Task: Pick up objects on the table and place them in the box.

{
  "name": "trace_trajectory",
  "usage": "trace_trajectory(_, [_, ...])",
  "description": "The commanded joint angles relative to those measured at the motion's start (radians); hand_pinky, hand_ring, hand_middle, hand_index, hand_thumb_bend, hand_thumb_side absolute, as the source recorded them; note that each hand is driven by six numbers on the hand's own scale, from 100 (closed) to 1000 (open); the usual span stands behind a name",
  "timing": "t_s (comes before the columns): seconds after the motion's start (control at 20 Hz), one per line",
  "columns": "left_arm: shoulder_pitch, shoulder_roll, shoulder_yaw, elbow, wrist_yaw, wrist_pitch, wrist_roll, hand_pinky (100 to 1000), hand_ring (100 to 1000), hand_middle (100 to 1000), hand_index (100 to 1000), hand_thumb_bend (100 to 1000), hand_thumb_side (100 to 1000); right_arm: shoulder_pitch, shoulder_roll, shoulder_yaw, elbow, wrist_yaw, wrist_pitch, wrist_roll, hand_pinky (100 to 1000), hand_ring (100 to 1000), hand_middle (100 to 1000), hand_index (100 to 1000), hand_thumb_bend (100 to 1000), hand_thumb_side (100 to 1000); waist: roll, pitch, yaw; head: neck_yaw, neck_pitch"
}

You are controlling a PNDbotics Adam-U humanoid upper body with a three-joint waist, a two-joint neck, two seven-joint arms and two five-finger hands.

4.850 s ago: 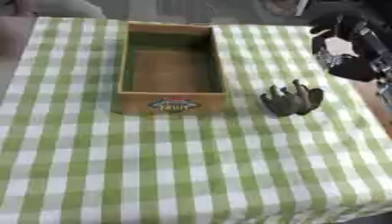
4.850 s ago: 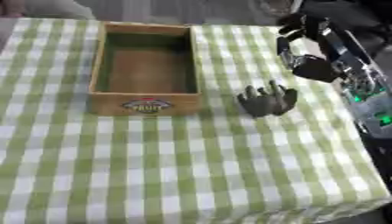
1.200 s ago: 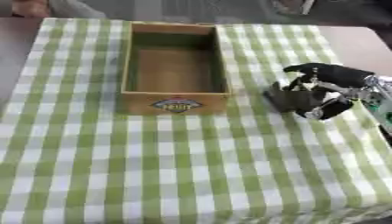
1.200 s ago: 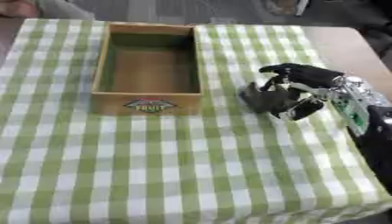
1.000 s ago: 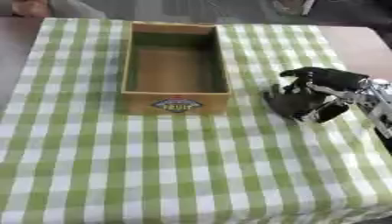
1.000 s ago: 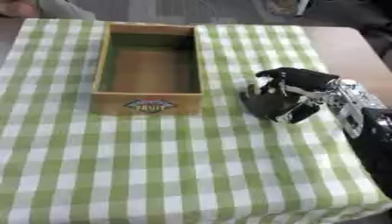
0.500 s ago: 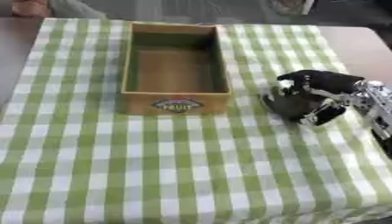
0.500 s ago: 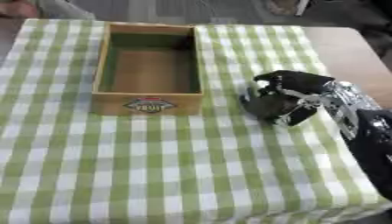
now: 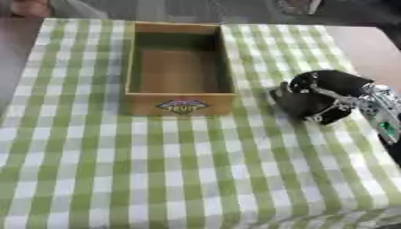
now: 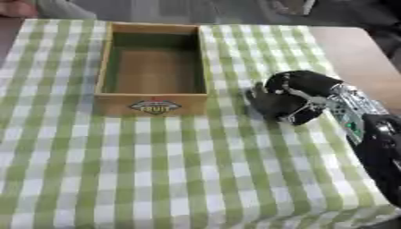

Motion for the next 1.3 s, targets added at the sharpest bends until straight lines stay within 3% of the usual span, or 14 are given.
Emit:
trace_trajectory(0.05, [-0.01,0.009,0.005,-0.02,0.001,-0.003,0.0,552,662,551,573,100,647,-0.013,-0.044,-0.026,-0.054,-0.03,0.011,-0.044,705,722,693,333,100,146,0.003,-0.014,-0.002,0.004,0.006])
trace_trajectory(0.35, [-0.01,0.012,0.004,-0.02,0.001,-0.003,-0.001,552,662,551,573,100,646,-0.061,-0.084,-0.023,-0.17,-0.093,0.008,-0.052,714,728,698,335,118,136,-0.001,-0.019,-0.005,0.005,0.006])
trace_trajectory(0.65, [-0.013,0.013,-0.001,-0.02,0.004,-0.002,-0.005,552,662,551,573,100,644,-0.179,-0.082,0.022,-0.206,-0.144,0.006,0.002,721,733,705,335,142,136,-0.004,-0.025,0.007,-0.002,0.006])
trace_trajectory(0.95, [-0.026,0.011,-0.011,-0.02,0.01,-0.001,-0.013,552,661,551,573,100,641,-0.312,-0.022,0.066,-0.13,-0.142,-0.015,0.068,724,735,708,332,143,145,-0.008,-0.027,0.039,-0.01,0.006])
trace_trajectory(1.3, [-0.052,-0.002,-0.033,-0.02,0.025,0.004,-0.034,553,660,551,573,100,637,-0.42,0.099,0.083,0.03,-0.088,-0.033,0.114,721,730,707,331,100,145,-0.011,-0.03,0.107,-0.04,0.006])
